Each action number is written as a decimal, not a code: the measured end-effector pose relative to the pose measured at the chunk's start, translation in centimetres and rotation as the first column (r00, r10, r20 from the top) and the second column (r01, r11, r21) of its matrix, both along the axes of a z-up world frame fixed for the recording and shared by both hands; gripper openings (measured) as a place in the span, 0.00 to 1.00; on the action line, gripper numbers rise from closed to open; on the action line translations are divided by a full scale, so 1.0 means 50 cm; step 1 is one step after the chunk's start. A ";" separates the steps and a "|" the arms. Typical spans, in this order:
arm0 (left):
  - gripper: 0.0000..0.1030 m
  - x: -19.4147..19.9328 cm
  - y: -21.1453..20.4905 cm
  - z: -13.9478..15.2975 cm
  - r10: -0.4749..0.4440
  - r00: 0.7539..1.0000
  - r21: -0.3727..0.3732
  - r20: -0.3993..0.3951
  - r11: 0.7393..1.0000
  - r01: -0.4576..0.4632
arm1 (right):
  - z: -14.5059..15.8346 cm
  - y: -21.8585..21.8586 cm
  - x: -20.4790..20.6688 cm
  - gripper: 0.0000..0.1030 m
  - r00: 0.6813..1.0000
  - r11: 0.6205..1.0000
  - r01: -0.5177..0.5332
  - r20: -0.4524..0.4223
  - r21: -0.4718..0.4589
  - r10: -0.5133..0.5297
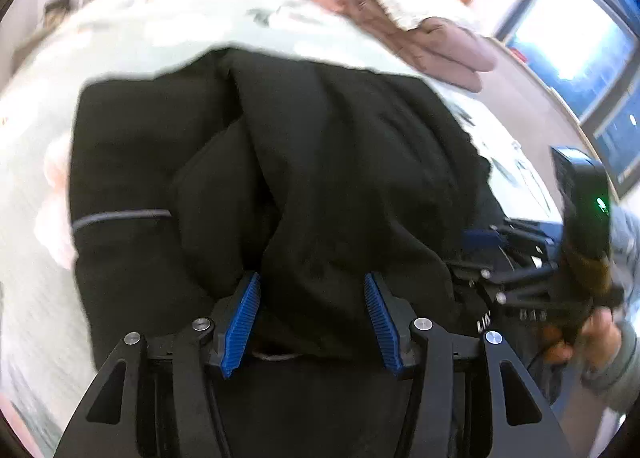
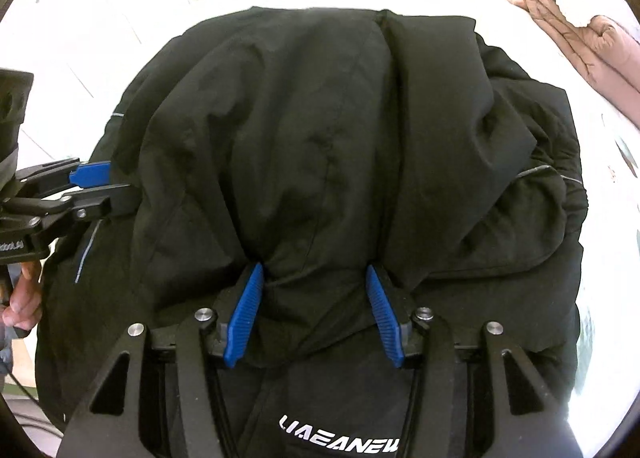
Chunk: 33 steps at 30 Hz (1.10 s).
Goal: Fold large clothes
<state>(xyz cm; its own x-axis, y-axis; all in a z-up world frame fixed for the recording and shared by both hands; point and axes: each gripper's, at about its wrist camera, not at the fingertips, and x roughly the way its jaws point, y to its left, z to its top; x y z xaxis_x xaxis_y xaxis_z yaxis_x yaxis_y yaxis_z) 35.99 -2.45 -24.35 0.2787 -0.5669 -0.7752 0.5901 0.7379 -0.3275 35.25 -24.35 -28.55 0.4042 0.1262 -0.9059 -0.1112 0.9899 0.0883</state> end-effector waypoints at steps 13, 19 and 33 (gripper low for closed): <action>0.54 -0.383 0.326 0.202 0.211 0.953 -0.093 0.217 0.976 -0.195 | 0.268 -0.040 -0.381 0.54 0.953 0.996 0.072 0.291 0.053 -0.084; 0.61 -0.534 0.441 0.142 0.308 0.950 0.009 0.040 0.951 -0.309 | 0.283 -0.141 -0.599 0.64 0.942 0.968 0.250 0.229 0.007 -0.245; 0.59 -0.518 0.494 -0.105 0.367 0.845 -0.159 -0.390 0.876 -0.454 | -0.008 -0.350 -0.720 0.60 0.891 0.866 0.455 -0.090 0.209 -0.446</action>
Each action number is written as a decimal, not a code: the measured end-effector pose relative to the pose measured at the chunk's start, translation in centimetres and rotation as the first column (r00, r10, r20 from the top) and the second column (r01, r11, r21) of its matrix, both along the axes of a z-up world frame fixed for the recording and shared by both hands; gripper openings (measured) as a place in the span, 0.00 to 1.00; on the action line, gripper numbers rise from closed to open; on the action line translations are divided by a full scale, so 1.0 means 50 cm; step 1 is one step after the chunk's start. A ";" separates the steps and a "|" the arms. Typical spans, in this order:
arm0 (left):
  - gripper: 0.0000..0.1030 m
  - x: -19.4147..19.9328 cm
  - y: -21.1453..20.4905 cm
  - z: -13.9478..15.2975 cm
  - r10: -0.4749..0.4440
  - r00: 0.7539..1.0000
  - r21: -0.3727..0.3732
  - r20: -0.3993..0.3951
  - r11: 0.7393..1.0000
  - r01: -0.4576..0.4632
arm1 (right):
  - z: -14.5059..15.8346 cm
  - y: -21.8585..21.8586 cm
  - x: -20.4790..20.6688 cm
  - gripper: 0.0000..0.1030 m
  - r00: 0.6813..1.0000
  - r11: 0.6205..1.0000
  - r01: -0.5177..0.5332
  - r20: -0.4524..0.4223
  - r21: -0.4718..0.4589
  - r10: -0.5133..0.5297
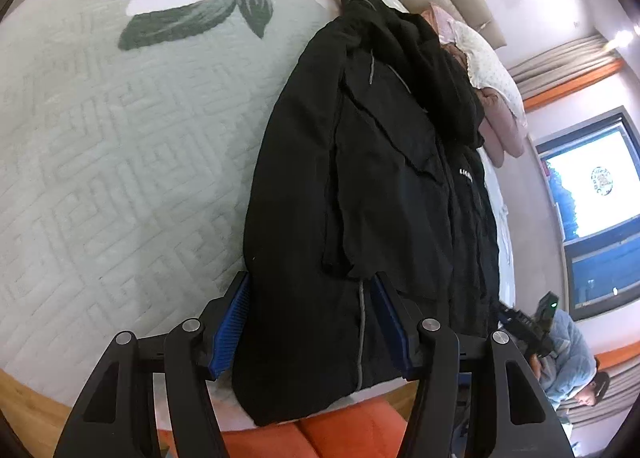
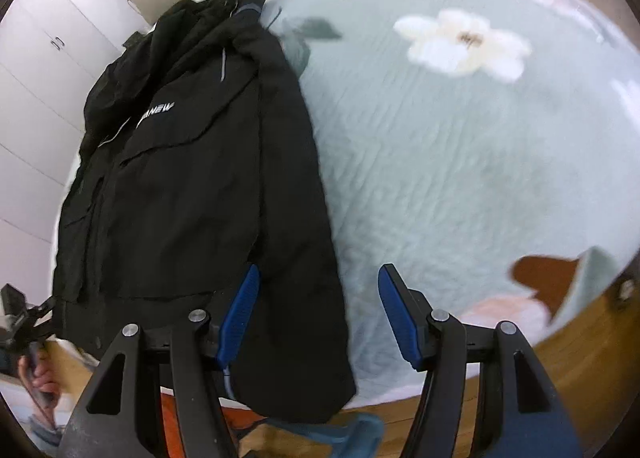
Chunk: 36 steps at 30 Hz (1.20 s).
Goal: Fold large clothes
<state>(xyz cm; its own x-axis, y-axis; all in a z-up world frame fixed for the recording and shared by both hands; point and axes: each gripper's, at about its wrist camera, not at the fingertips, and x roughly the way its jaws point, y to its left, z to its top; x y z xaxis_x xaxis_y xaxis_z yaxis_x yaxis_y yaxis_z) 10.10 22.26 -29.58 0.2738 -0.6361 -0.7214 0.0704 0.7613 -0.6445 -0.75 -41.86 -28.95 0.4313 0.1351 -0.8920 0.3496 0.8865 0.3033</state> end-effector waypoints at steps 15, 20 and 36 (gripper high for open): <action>0.57 -0.028 -0.062 -0.008 -0.071 0.997 -0.018 0.022 0.997 0.071 | -0.011 0.077 -0.020 0.60 0.989 0.986 -0.144 -0.018 0.087 0.146; 0.45 -0.035 -0.058 -0.001 -0.014 1.000 -0.063 0.027 0.998 0.015 | 0.008 0.095 -0.038 0.24 0.986 0.984 -0.169 0.003 0.060 0.169; 0.09 0.083 -0.058 0.284 0.063 0.941 -0.142 0.332 0.990 -0.017 | 0.290 0.056 0.095 0.15 0.950 0.986 -0.160 0.264 -0.043 0.165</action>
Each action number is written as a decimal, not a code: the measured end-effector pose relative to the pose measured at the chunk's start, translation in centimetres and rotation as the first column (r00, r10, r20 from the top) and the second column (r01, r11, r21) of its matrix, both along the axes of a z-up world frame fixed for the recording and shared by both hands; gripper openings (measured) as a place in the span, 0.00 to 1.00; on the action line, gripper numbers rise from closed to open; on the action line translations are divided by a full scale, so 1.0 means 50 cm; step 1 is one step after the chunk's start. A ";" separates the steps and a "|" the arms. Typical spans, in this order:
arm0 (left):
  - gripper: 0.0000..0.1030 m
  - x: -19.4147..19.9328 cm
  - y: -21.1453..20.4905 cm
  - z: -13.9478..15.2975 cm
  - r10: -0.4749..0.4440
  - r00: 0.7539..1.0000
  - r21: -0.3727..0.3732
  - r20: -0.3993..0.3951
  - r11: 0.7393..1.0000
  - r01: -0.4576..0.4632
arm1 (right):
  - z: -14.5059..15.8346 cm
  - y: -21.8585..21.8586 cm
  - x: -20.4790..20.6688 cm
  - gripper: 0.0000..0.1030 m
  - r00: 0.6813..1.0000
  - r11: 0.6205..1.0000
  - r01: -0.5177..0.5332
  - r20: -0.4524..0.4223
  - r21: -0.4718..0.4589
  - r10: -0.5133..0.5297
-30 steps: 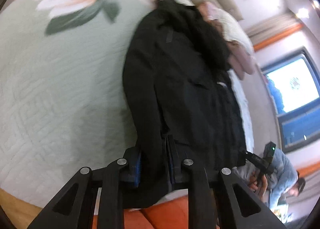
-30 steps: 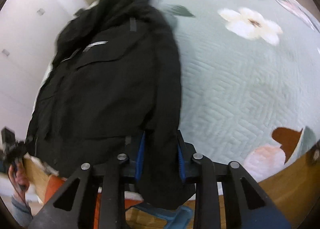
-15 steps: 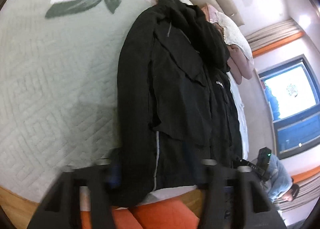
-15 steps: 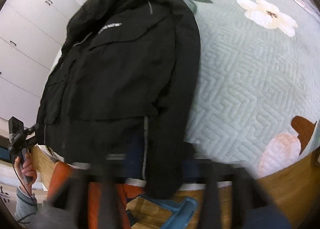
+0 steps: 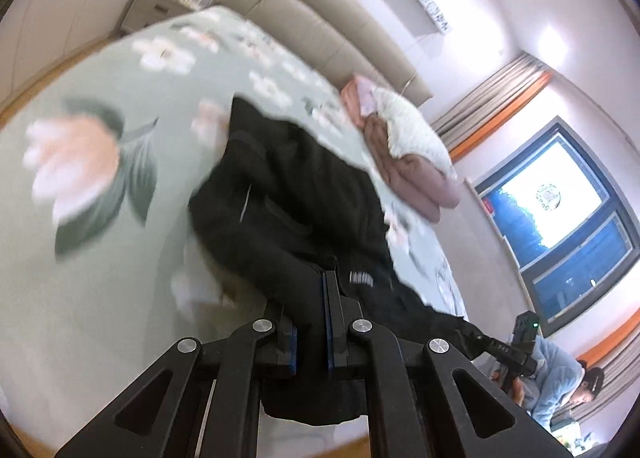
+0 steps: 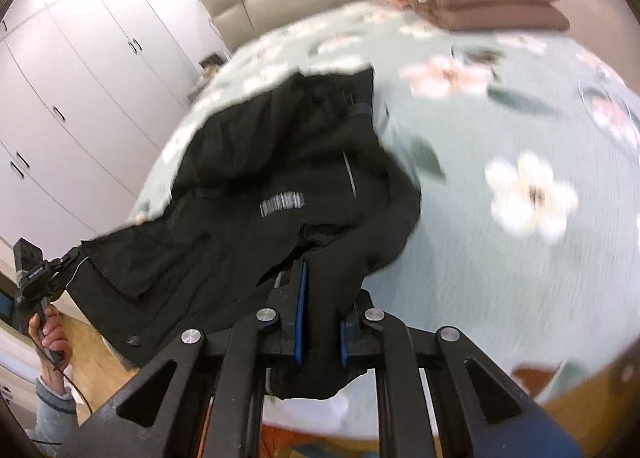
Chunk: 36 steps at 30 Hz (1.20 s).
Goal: Fold large clothes
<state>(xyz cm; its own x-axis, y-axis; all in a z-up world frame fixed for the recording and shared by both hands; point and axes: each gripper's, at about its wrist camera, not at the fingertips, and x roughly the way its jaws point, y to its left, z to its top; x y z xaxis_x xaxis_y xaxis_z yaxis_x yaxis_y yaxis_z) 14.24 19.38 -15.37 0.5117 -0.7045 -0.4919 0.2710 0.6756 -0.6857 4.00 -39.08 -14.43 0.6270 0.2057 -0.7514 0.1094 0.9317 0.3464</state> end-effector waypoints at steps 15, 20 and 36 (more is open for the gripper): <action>0.12 0.575 -0.112 -0.032 0.023 0.999 -0.065 0.022 0.998 -0.022 | 0.012 -0.123 0.558 0.15 0.996 0.994 0.086 0.027 -0.072 -0.084; 0.14 0.691 -0.137 -0.057 0.040 0.995 -0.046 -0.088 0.998 -0.044 | -0.052 -0.188 0.692 0.15 0.979 0.983 0.178 -0.111 0.054 -0.171; 0.21 0.807 -0.218 -0.174 -0.085 0.920 0.152 -0.382 0.976 0.154 | -0.177 -0.181 0.819 0.28 0.914 0.998 0.064 -0.400 -0.013 -0.064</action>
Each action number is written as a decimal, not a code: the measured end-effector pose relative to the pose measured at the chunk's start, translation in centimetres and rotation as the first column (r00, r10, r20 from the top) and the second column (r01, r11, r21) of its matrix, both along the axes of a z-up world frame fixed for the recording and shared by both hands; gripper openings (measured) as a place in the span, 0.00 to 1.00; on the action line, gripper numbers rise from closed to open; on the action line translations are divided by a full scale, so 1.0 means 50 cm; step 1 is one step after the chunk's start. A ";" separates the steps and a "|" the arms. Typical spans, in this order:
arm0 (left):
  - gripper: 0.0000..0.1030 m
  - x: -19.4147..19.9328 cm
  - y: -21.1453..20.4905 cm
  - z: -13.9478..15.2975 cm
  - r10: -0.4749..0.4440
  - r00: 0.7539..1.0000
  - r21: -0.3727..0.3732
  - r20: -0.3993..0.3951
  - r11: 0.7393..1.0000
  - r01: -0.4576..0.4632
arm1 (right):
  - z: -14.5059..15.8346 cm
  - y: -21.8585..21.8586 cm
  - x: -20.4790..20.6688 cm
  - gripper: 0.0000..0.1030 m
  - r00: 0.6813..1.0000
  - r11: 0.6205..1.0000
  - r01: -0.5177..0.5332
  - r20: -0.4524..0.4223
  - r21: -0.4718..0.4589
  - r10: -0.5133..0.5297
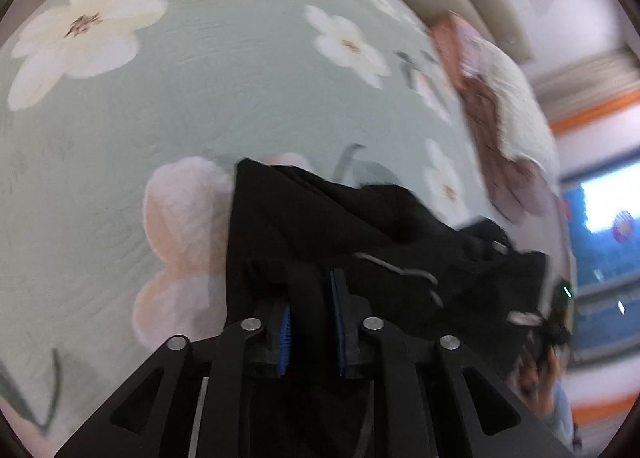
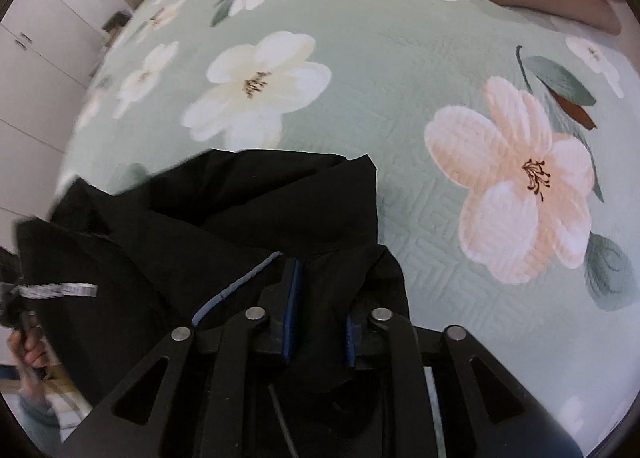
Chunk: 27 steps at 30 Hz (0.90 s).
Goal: Fold large clothes
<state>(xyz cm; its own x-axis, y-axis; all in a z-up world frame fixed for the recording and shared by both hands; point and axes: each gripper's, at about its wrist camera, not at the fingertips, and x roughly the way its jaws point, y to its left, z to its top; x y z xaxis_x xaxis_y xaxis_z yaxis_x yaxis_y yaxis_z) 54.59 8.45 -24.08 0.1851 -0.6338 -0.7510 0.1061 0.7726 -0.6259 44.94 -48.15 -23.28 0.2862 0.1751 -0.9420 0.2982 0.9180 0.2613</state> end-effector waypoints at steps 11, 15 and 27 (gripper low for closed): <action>0.76 -0.040 0.125 0.147 0.012 0.998 -0.066 0.061 0.998 -0.008 | 0.153 -0.060 -0.073 0.68 0.998 0.999 -0.033 0.062 0.014 0.032; 0.76 0.003 0.083 0.076 0.032 0.999 -0.013 0.032 0.999 -0.032 | 0.099 -0.033 -0.011 0.68 0.991 0.989 -0.091 0.085 -0.118 0.102; 0.76 0.099 -0.010 -0.045 -0.160 0.987 -0.038 -0.022 0.987 0.159 | -0.002 0.001 0.060 0.71 0.952 0.938 -0.277 0.074 -0.208 0.297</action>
